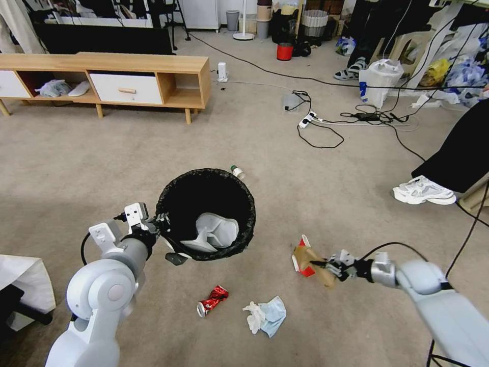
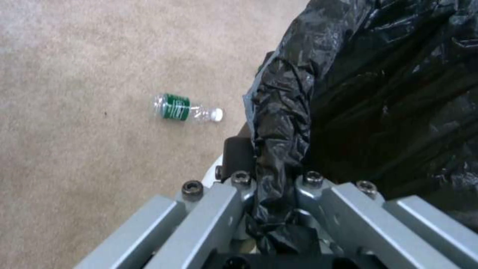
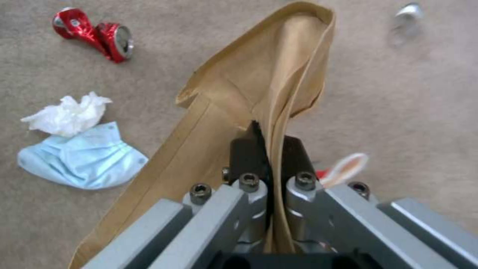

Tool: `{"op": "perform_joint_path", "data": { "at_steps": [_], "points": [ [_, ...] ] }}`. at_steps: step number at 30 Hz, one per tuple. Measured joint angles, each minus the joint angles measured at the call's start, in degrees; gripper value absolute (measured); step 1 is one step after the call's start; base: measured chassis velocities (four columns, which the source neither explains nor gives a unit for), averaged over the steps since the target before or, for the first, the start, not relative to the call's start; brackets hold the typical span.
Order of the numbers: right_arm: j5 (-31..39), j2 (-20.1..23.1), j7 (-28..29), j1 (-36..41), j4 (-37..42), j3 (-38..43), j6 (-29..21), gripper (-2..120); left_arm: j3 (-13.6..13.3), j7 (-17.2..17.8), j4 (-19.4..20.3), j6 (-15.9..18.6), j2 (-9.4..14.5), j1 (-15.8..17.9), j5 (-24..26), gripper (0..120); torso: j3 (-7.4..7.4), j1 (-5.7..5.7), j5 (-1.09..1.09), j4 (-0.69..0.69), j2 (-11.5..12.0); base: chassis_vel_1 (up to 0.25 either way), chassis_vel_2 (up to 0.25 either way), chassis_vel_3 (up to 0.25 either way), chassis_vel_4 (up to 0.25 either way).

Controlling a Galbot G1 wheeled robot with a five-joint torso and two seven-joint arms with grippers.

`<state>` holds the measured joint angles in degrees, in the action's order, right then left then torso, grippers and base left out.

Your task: Pick up the trash bin and place the garbage on the floor into it.

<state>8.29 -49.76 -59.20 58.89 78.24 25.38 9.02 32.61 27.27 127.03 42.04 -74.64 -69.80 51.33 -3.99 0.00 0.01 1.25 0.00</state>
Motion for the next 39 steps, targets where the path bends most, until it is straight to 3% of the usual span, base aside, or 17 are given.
{"op": "perform_joint_path", "data": {
  "at_steps": [10, 25, 28, 29, 32, 37, 39],
  "points": [
    [5.33, 5.58, 0.19, 4.62, 11.35, 8.21, -1.42, 0, -2.0, 3.06, -0.56, 0.02, 1.17, -0.16, 3.05, 3, 0.0, 0.0, 0.0, 0.0, 0.0, 0.0, 0.0, 0.0, 0.0],
    [17.8, 11.49, 1.86, 4.87, 27.45, 12.4, -6.33, 0, -6.26, 3.32, -3.46, 0.09, 3.37, 0.4, 4.27, 3, 0.0, 0.0, -0.02, -0.02, 0.0, 0.0, 0.0, 0.0, 0.0],
    [20.45, 13.01, 2.27, 4.54, 28.88, 11.35, -6.31, 0, -9.74, 3.27, -5.01, 0.1, 4.86, 2.32, 5.73, 3, 0.0, 0.0, -0.01, -0.01, 0.0, 0.0, 0.0, 0.0, 0.0],
    [20.45, 13.01, 2.27, 4.54, 28.88, 11.35, -6.31, 0, -9.74, 3.27, -5.01, 0.1, 4.86, 2.32, 5.73, 3, 0.0, 0.0, -0.01, -0.01, 0.0, 0.0, 0.0, 0.0, 0.0],
    [21.75, 13.36, 2.46, 4.47, 30.05, 10.98, -6.12, 0, -13.96, 3.17, -7.28, 0.1, 5.91, 4.79, 6.97, 3, 0.0, 0.0, -0.01, 0.0, 0.0, 0.0, 0.0, 0.0, 0.0],
    [22.53, 13.48, 2.54, 4.56, 31.19, 11.0, -6.05, 0, -17.78, 2.5, -10.12, 0.1, 6.25, 6.96, 8.01, 3, 0.0, 0.0, -0.01, 0.0, 0.0, 0.0, 0.0, 0.0, 0.0],
    [23.0, 13.62, 2.54, 4.65, 31.78, 11.1, -6.02, 0, -20.66, 1.44, -12.04, 0.1, 6.27, 8.46, 8.1, 3, 0.0, 0.0, -0.01, -0.01, 0.0, 0.0, 0.0, 0.0, 0.0]
  ]
}}
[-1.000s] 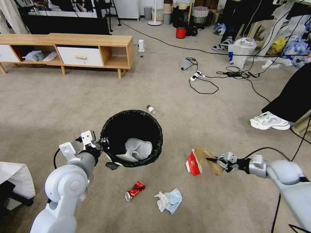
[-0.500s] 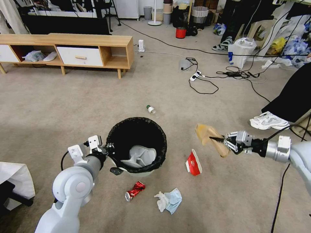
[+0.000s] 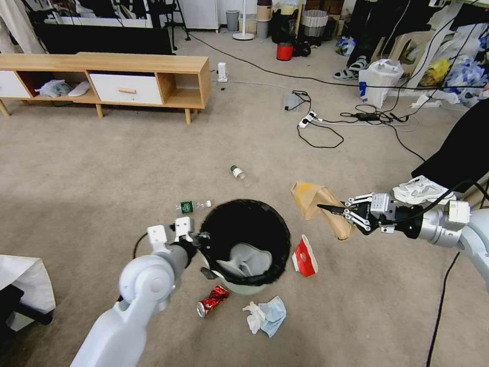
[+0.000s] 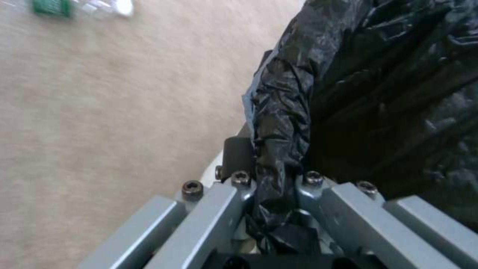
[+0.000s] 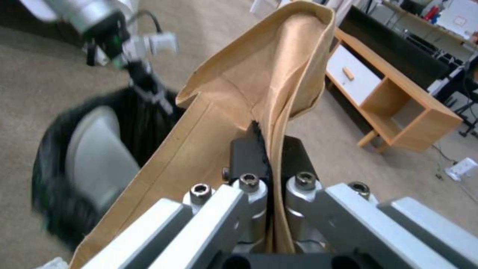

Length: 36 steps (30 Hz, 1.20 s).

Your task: Pick up the trash bin and place the garbage on the floor into it.

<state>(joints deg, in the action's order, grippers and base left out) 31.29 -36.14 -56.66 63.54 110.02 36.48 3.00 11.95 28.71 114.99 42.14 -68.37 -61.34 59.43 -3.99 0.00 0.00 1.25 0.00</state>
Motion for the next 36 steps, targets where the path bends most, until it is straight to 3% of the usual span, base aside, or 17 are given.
{"op": "perform_joint_path", "data": {
  "at_steps": [5, 15, 25, 36],
  "points": [
    [0.27, 0.09, -0.04, 0.54, 0.35, 0.04, 0.18, 0, -5.03, -0.93, -2.45, 0.0, -0.79, 2.64, 0.24, 3, 0.0, 0.0, 0.01, 0.0, 0.0, 0.0, 0.0, 0.0, 0.0],
    [0.16, -0.43, -0.3, 0.94, 0.4, 0.02, 0.54, 0, -11.64, -2.52, -6.92, -0.36, -2.67, 7.52, 0.01, 3, 0.0, 0.0, 0.01, -0.01, 0.0, 0.0, 0.0, 0.0, 0.0],
    [-0.2, -0.65, -0.66, 2.54, 0.89, 0.55, 0.69, 0, -14.88, -3.79, -11.17, -1.02, -6.32, 12.93, 0.22, 3, 0.0, 0.0, 0.01, 0.0, 0.0, 0.0, 0.0, 0.0, 0.0],
    [-1.8, -1.24, -1.32, 3.23, 0.83, -2.89, 1.03, 0, -15.72, -4.53, -13.33, -1.52, -7.22, 15.26, 0.52, 3, 0.0, 0.0, 0.0, -0.01, 0.0, 0.0, 0.0, 0.0, 0.0]
  ]
}}
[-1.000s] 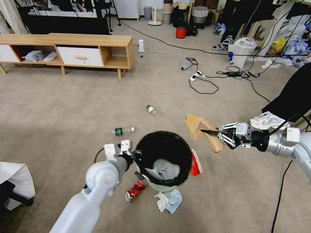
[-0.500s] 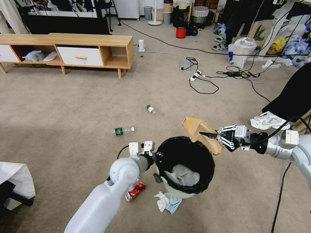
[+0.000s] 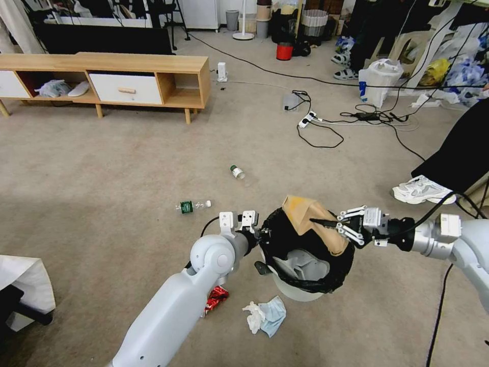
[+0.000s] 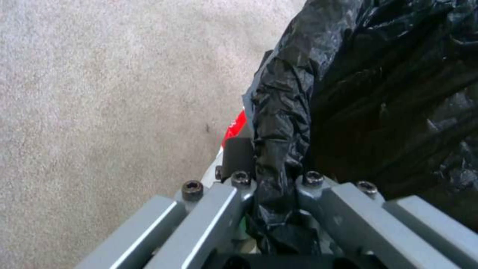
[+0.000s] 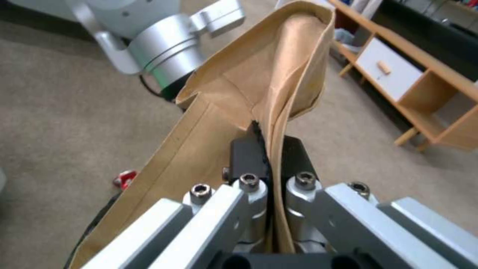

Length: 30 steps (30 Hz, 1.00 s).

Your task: Pick up the trash bin and place the garbage on the floor into it.

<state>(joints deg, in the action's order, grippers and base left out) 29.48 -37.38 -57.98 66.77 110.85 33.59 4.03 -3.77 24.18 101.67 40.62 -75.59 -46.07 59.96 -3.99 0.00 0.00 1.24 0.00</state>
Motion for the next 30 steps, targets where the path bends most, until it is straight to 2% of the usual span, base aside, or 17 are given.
{"op": "perform_joint_path", "data": {
  "at_steps": [9, 11, 12, 15, 16, 18, 20, 23, 25, 26, 27, 29, 30],
  "points": [
    [-0.84, -0.4, -0.29, 0.09, -0.47, -2.33, 0.43, 0, 0.77, -0.02, 1.05, -0.01, 0.32, -0.86, 0.02, 3, 0.0, 0.0, 0.0, 0.0, 0.0, 0.0, 0.0, 0.0, 0.0],
    [-0.97, -0.51, -0.35, 0.08, -0.61, -2.47, 0.47, 7, 0.78, -0.01, 1.2, -0.02, 0.51, -1.04, -0.01, 3, 0.0, 0.0, 0.0, 0.0, 0.0, 0.0, 0.0, 0.0, 0.0],
    [-0.97, -0.51, -0.35, 0.08, -0.61, -2.47, 0.47, 7, 0.78, -0.01, 1.2, -0.02, 0.51, -1.04, -0.01, 3, 0.0, 0.0, 0.0, 0.0, 0.0, 0.0, 0.0, 0.0, 0.0],
    [-0.97, -0.62, -0.2, 0.06, -0.74, -2.51, 0.56, 22, 0.95, -0.02, 1.32, -0.01, 0.61, -1.02, -0.04, 3, 0.0, 0.0, 0.0, 0.0, 0.0, 0.0, 0.0, 0.0, 0.0],
    [-0.97, -0.62, -0.2, 0.06, -0.74, -2.51, 0.56, 22, 0.95, -0.02, 1.32, -0.01, 0.61, -1.02, -0.04, 3, 0.0, 0.0, 0.0, 0.0, 0.0, 0.0, 0.0, 0.0, 0.0],
    [-0.96, -0.64, -0.16, 0.11, -0.76, -2.51, 0.58, 33, 1.02, -0.04, 1.4, 0.0, 0.62, -1.0, -0.04, 3, 0.0, 0.0, 0.0, 0.01, 0.0, 0.0, 0.0, 0.0, 0.0],
    [-0.95, -0.68, -0.14, 0.11, -0.8, -2.51, 0.61, 36, 1.05, -0.04, 1.46, 0.0, 0.65, -1.03, -0.04, 3, 0.0, 0.0, 0.0, 0.01, 0.0, 0.0, 0.0, 0.0, 0.0],
    [-0.92, -0.93, -0.13, -0.02, -0.94, -2.51, 0.66, 51, 1.14, -0.07, 1.66, 0.02, 0.75, -1.56, -0.14, 3, 0.0, 0.0, 0.0, 0.01, 0.0, 0.0, 0.0, 0.0, 0.0],
    [-0.91, -1.01, -0.12, -0.08, -0.96, -2.51, 0.67, 55, 1.14, -0.07, 1.77, 0.03, 0.84, -1.76, -0.17, 3, 0.0, 0.0, 0.0, 0.0, 0.0, 0.0, 0.0, 0.0, 0.0],
    [-0.9, -1.16, -0.09, -0.19, -1.04, -2.55, 0.69, 63, 1.14, -0.09, 1.96, 0.05, 1.03, -2.01, -0.23, 3, 0.0, 0.0, 0.0, 0.0, 0.0, 0.0, 0.0, 0.0, 0.0],
    [-0.9, -1.16, -0.09, -0.19, -1.04, -2.55, 0.69, 63, 1.14, -0.09, 1.96, 0.05, 1.03, -2.01, -0.23, 3, 0.0, 0.0, 0.0, 0.0, 0.0, 0.0, 0.0, 0.0, 0.0],
    [-0.87, -1.34, -0.04, -0.34, -1.2, -2.68, 0.77, 75, 1.26, -0.11, 2.09, 0.05, 1.18, -2.23, -0.29, 3, 0.0, 0.0, 0.0, 0.01, 0.0, 0.0, 0.0, 0.0, 0.0],
    [-0.87, -1.34, -0.04, -0.34, -1.2, -2.68, 0.77, 75, 1.26, -0.11, 2.09, 0.05, 1.18, -2.23, -0.29, 3, 0.0, 0.0, 0.0, 0.01, 0.0, 0.0, 0.0, 0.0, 0.0]
  ]
}}
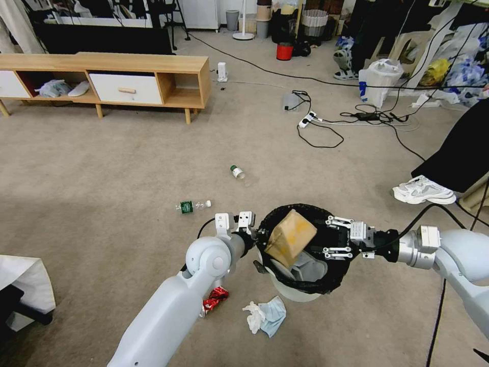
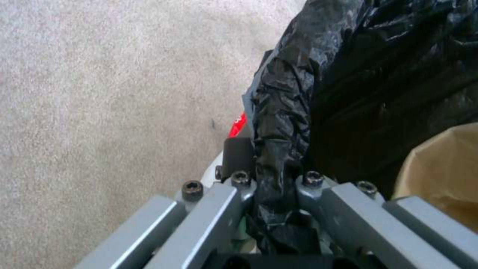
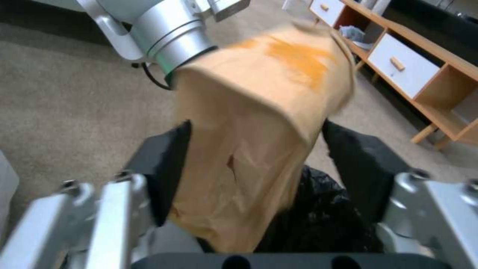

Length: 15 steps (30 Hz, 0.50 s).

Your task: Pick up the trash bin and place the garbage on the floor into it.

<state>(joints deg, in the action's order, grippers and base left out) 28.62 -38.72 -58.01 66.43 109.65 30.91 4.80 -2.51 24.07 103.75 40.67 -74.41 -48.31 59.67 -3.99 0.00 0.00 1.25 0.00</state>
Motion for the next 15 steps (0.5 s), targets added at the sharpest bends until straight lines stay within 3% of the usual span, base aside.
{"op": "perform_joint_path", "data": {
  "at_steps": [6, 15],
  "points": [
    [0.57, -0.18, 0.46, -0.78, 0.42, 0.56, 0.08, 99, 0.87, -0.11, -0.12, 0.0, 0.42, -0.44, -0.2, 3, 0.0, 0.0, 0.0, 0.0, 0.0, 0.0, 0.0, 0.0, 0.0],
    [2.52, 1.04, 1.08, -1.16, 2.37, 3.24, -0.29, 100, 2.48, -0.6, -1.04, -0.18, 0.73, -1.59, -1.0, 3, 0.0, 0.0, 0.0, -0.01, 0.0, 0.0, 0.0, 0.0, 0.0]
  ]
}}
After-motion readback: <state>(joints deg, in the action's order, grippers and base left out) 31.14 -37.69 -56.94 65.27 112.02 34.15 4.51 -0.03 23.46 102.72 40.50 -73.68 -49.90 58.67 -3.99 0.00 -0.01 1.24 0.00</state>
